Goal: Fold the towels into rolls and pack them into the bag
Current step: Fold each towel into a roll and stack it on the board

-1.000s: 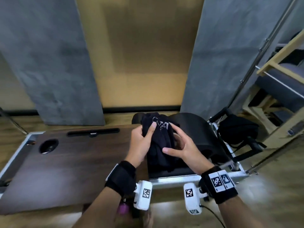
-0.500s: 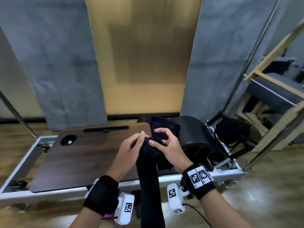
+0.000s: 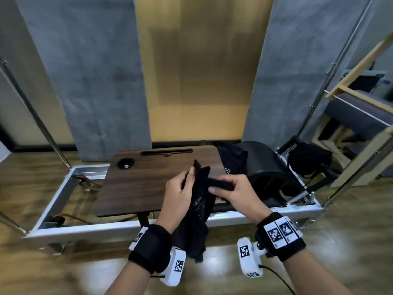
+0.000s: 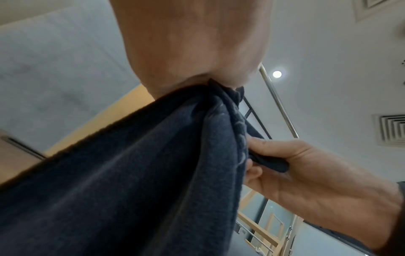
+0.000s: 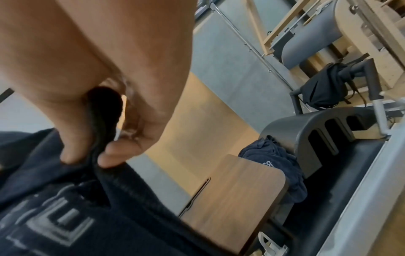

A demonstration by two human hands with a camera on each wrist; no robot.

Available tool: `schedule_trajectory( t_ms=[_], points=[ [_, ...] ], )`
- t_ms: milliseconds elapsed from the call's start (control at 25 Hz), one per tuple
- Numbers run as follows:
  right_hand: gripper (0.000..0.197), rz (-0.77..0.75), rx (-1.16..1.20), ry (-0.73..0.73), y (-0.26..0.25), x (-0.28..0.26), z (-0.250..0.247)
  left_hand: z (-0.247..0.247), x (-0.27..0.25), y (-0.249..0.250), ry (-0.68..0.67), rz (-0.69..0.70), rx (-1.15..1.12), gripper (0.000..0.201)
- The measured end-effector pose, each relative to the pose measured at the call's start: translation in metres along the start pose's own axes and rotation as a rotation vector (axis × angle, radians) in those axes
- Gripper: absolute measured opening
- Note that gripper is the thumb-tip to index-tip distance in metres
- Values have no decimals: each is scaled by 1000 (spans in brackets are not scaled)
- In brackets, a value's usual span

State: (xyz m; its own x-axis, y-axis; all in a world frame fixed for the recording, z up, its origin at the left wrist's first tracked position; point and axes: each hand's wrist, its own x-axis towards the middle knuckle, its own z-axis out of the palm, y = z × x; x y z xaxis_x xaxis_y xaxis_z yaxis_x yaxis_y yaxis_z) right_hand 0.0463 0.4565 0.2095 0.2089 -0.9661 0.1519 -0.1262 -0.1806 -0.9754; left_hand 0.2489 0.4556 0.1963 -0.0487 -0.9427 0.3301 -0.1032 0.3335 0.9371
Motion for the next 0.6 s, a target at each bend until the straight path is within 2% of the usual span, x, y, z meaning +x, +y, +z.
schedule_trajectory(
  t_ms=[40,160,240,280,320,400,480,600],
  points=[
    [7,3,-8,46,-2,-5,6,-8,-3,3,7,10,-35,38],
    [19,-55,-32,81,-15,-18,13,-35,-9,10,80,16,-209,30],
    [26,-67,14,119,-23,-19,16,-58,-10,13,166,-90,-346,25],
    [31,-42,57,162,-27,-18,17,-69,-10,15,189,-165,-407,29],
    [36,-4,94,200,-30,-16,17,-80,-9,14,210,-213,-424,43],
    [44,35,147,202,-35,-14,20,-101,-11,13,237,-172,-315,60],
    [45,18,172,141,-37,-13,20,-117,-14,13,239,-97,-224,49],
    [46,-19,183,66,-35,-9,19,-137,-16,12,273,-70,-242,26]
  ],
)
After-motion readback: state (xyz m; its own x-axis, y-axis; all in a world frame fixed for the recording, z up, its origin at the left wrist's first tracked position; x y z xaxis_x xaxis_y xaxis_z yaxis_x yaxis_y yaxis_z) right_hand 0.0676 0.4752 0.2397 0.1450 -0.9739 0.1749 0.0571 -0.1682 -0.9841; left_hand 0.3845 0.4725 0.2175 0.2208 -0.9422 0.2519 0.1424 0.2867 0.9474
